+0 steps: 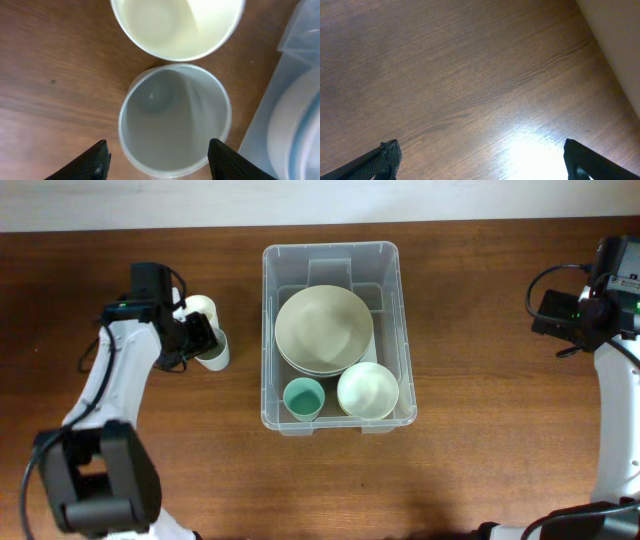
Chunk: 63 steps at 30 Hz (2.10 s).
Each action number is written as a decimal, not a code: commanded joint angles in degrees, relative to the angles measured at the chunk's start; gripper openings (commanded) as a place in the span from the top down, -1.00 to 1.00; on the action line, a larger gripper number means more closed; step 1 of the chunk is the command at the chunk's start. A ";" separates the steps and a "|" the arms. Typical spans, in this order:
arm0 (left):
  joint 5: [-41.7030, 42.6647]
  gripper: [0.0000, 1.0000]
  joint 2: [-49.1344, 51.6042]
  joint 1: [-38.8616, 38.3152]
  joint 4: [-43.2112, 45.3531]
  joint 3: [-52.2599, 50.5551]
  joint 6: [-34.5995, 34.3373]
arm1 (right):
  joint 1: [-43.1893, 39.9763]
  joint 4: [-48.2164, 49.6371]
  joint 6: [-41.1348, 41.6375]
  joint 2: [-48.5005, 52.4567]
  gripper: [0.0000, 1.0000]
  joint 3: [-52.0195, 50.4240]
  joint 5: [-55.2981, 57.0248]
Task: Pack container
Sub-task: 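Grasp the clear cup rim with the left gripper and lift it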
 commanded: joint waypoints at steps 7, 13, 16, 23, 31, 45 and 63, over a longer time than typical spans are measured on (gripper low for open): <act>1.36 -0.25 3.48 1.09 1.55 0.20 -0.61 | -0.15 0.04 0.09 0.17 -0.98 0.24 0.68; 1.31 -0.15 4.22 1.66 2.05 0.20 -0.59 | -0.15 0.04 0.09 0.17 -0.98 0.24 0.68; 1.29 -0.14 5.01 1.66 2.27 0.20 -0.59 | -0.15 0.04 0.09 0.17 -0.98 0.24 0.68; 1.31 0.50 5.29 1.77 2.71 0.20 -0.57 | -0.15 0.04 0.09 0.17 -0.98 0.24 0.68; 1.33 0.64 5.29 1.77 0.59 0.20 -0.55 | -0.15 0.04 0.09 0.17 -0.98 0.24 0.68; 1.31 0.76 5.29 1.77 0.02 0.20 -0.55 | -0.15 0.04 0.09 0.17 -0.98 0.24 0.68; 3.52 0.98 5.16 1.75 -0.17 0.22 -0.55 | -0.15 0.04 0.09 0.17 -0.98 0.24 0.68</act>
